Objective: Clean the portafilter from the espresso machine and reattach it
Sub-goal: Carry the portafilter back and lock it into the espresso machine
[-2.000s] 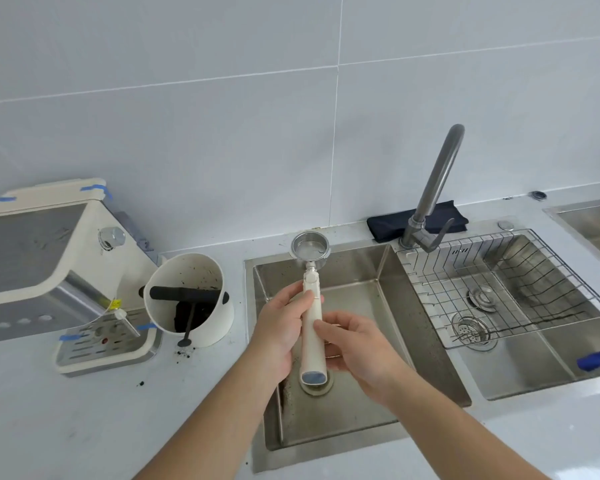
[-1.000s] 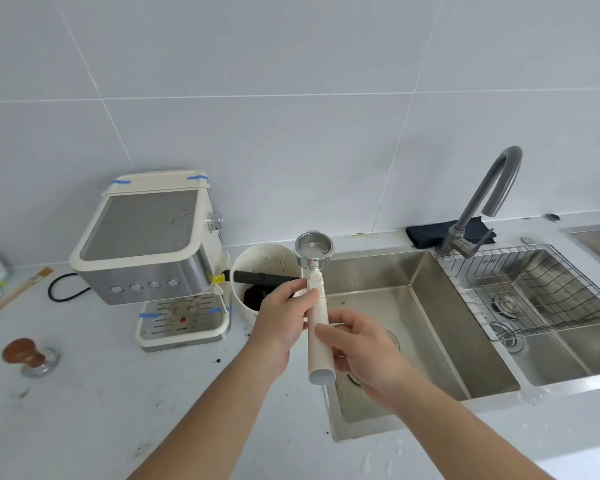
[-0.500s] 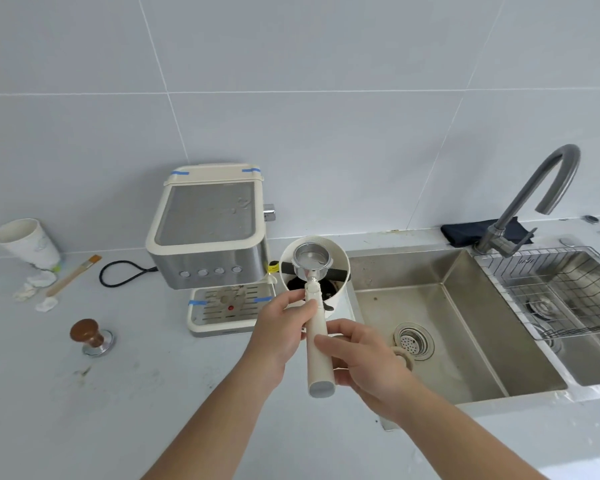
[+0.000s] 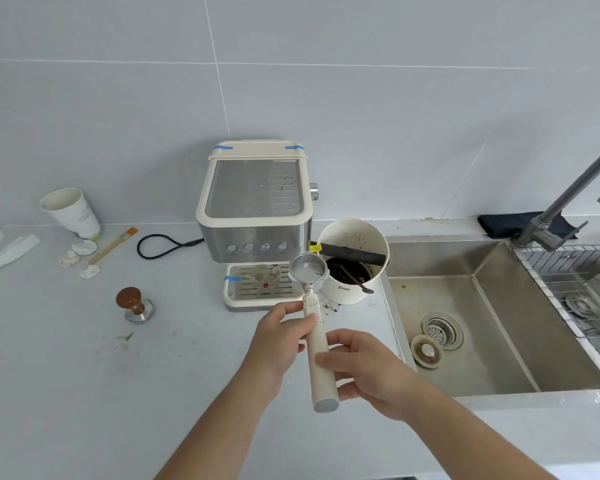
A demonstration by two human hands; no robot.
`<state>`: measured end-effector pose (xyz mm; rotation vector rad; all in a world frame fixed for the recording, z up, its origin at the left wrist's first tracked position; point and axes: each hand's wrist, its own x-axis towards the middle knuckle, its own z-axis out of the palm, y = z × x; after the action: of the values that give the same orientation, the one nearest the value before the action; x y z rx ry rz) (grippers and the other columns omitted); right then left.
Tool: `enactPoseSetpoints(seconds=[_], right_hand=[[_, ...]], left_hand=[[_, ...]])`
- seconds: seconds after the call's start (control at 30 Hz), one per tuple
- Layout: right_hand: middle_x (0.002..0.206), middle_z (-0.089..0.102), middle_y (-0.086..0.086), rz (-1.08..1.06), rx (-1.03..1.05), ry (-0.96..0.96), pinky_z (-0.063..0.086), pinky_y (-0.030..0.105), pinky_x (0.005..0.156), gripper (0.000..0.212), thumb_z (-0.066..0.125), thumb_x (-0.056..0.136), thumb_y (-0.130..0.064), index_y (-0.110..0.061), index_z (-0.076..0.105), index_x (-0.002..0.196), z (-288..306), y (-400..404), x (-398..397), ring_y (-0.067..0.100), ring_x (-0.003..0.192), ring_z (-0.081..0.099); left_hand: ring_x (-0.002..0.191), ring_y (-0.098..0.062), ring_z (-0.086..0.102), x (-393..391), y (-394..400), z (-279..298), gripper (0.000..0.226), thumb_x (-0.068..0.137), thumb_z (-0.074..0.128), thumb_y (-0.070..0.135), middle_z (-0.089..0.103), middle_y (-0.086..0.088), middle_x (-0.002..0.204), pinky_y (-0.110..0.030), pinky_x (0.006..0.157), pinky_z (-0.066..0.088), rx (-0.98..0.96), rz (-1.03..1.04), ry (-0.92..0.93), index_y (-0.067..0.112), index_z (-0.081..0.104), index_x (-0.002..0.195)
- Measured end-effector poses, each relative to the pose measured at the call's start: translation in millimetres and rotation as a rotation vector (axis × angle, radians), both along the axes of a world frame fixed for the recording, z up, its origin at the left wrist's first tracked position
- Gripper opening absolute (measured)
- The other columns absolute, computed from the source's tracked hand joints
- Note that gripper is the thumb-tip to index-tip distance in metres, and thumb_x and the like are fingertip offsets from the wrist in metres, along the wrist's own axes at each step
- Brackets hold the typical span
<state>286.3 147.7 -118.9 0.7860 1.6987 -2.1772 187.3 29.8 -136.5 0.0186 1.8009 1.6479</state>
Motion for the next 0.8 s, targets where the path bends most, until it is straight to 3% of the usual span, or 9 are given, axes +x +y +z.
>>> enactPoseSetpoints(seconds=[0.13,0.3,0.53,0.7,0.8], right_hand=[[0.089,0.067,0.007,0.113,0.005,-0.047,0.056,0.036,0.064,0.028,0.068,0.085,-0.009,-0.008,0.064,0.113,-5,-6,-6,0.022,0.079,0.071],[0.094,0.064,0.009,0.189,-0.004,-0.092,0.058,0.039,0.064,0.031,0.068,0.084,-0.005,-0.006,0.059,0.114,-14,-13,-14,0.022,0.078,0.07],[0.094,0.064,0.01,0.27,-0.058,-0.108,0.058,0.041,0.068,0.034,0.066,0.085,-0.003,-0.006,0.061,0.118,-29,-22,-28,0.024,0.082,0.07],[0.094,0.064,0.011,0.287,-0.069,-0.1,0.059,0.04,0.066,0.032,0.066,0.085,-0.002,-0.01,0.062,0.116,-41,-32,-36,0.026,0.083,0.07],[0.093,0.065,0.011,0.289,-0.062,-0.131,0.059,0.04,0.066,0.033,0.067,0.084,-0.001,-0.007,0.059,0.117,-47,-35,-41,0.024,0.08,0.071]], left_hand=[[0.1,-0.026,0.069,-2,-16,-10,0.024,0.081,0.069,0.026,0.077,-0.003,0.099,-0.044,0.094,0.053,-0.044,-0.004,-0.001,0.027,0.067,0.105],[0.098,-0.024,0.07,-2,-30,-18,0.027,0.077,0.069,0.03,0.077,-0.003,0.1,-0.044,0.092,0.054,-0.108,-0.009,-0.016,0.029,0.067,0.104],[0.089,-0.012,0.067,-7,-48,-21,0.024,0.087,0.066,0.022,0.073,0.002,0.099,-0.028,0.079,0.05,-0.175,0.027,-0.022,0.023,0.064,0.111],[0.096,-0.005,0.066,-18,-65,-19,0.028,0.088,0.066,0.028,0.07,0.012,0.103,-0.025,0.079,0.048,-0.28,-0.039,0.082,0.025,0.066,0.116],[0.096,-0.001,0.064,-34,-79,-9,0.024,0.088,0.065,0.033,0.067,0.016,0.102,-0.02,0.078,0.046,-0.376,-0.046,0.248,0.03,0.067,0.112]])
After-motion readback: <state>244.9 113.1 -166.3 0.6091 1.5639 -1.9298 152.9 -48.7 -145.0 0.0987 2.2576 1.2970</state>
